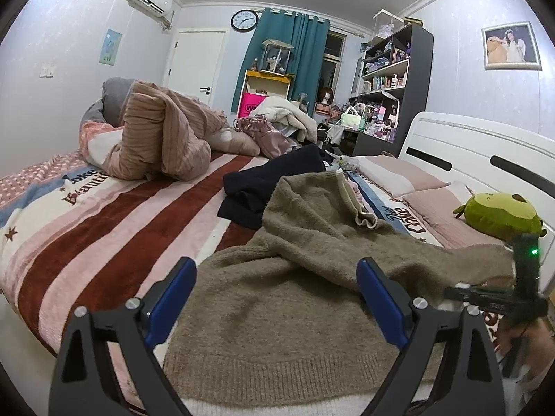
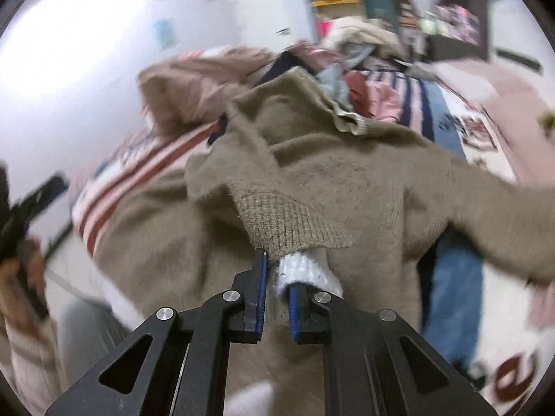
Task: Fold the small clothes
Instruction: 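Grasp the folded sleeve cuff with the right gripper and press it onto the body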
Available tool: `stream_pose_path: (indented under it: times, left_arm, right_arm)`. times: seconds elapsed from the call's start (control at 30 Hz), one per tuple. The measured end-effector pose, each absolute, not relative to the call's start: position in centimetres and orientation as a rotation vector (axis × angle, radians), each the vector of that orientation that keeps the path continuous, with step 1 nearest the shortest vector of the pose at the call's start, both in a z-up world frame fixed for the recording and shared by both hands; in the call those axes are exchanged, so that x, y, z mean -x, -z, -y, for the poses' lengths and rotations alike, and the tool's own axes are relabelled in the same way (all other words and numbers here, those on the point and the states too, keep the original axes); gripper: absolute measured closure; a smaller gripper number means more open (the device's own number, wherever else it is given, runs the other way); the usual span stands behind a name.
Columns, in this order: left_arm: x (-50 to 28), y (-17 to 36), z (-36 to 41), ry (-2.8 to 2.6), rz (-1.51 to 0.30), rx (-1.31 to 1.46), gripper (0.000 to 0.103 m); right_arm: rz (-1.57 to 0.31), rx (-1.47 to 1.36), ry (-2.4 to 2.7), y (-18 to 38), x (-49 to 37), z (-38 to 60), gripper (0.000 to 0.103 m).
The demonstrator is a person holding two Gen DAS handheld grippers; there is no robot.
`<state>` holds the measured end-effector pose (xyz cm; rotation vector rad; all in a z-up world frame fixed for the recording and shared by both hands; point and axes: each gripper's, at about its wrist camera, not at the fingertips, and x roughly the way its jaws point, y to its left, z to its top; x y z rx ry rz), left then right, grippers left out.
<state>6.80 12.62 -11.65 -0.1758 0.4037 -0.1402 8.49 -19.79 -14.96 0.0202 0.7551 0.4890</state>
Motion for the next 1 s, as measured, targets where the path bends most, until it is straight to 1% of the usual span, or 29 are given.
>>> stream_pose_path:
  times: [0.07,0.23,0.3,0.33,0.4,0.47,0.53,0.57,0.63,0.73,0.77,0.8,0.83,0.87,0.9,1.0]
  left_arm:
    - [-6.8,11.7,-12.5,0.139,-0.405,0.177,0.011]
    - [-7.0,11.7,-12.1,0.147,-0.410,0.185,0.011]
    - [-7.1,11.8,-11.9,0.150,-0.415,0.179,0.011]
    - [-7.1,11.7,-11.7,0.150,-0.416,0.175,0.011]
    - [-7.3,11.7,-11.5,0.156,-0.421,0.169,0.011]
    - [-7.4,11.6,-11.3,0.163,-0.422,0.161,0.011]
    - [-7.5,11.6,-11.1,0.169,-0.420,0.162,0.011]
    - [-7.5,11.6,-11.0,0.173,-0.419,0.167,0.011]
    - [-7.7,11.6,-10.8,0.184,-0.416,0.176,0.011]
    - [-7.9,11.7,-10.6,0.190,-0.412,0.183,0.011]
    - [-8.0,11.7,-10.5,0.193,-0.416,0.183,0.011]
    - [-8.0,11.8,-10.4,0.194,-0.419,0.180,0.011]
    - [-8.1,11.8,-10.2,0.192,-0.423,0.173,0.011]
    - [-8.1,11.9,-10.1,0.190,-0.425,0.165,0.011]
    - [-8.1,11.9,-10.0,0.187,-0.427,0.161,0.011]
    - [-8.2,12.0,-10.0,0.180,-0.430,0.162,0.011]
  right_arm:
    - [-0.805,0.043,-0.533,15.0,-7.9,20.2,0.098]
    - [-0.985,0.117,-0.556,19.0,-7.4,20.4,0.100]
    - [-1.008,0.103,-0.544,20.1,-7.2,20.8,0.099]
    - [-1.004,0.080,-0.548,20.2,-7.0,21.0,0.096]
    - [-1.000,0.028,-0.567,19.9,-6.7,21.4,0.096]
    - [-0.971,0.002,-0.563,18.9,-6.4,22.0,0.086]
    - [-0.954,-0.058,-0.547,18.0,-6.5,23.0,0.067]
    - [-0.973,-0.125,-0.548,18.1,-6.7,23.7,0.063]
    - [-1.008,-0.208,-0.554,19.0,-7.3,23.9,0.050]
    - [-0.991,-0.184,-0.505,20.1,-7.7,23.1,0.048]
    - [-0.982,-0.195,-0.509,20.2,-7.9,22.9,0.049]
    - [-0.973,-0.204,-0.504,20.3,-8.2,22.8,0.055]
    - [-0.959,-0.195,-0.495,20.1,-8.6,22.7,0.082]
    - [-0.944,-0.161,-0.483,19.7,-9.1,22.4,0.096]
    - [-0.935,-0.124,-0.466,19.2,-9.3,22.3,0.095]
    - [-0.875,-0.007,-0.417,17.0,-10.2,22.1,0.095]
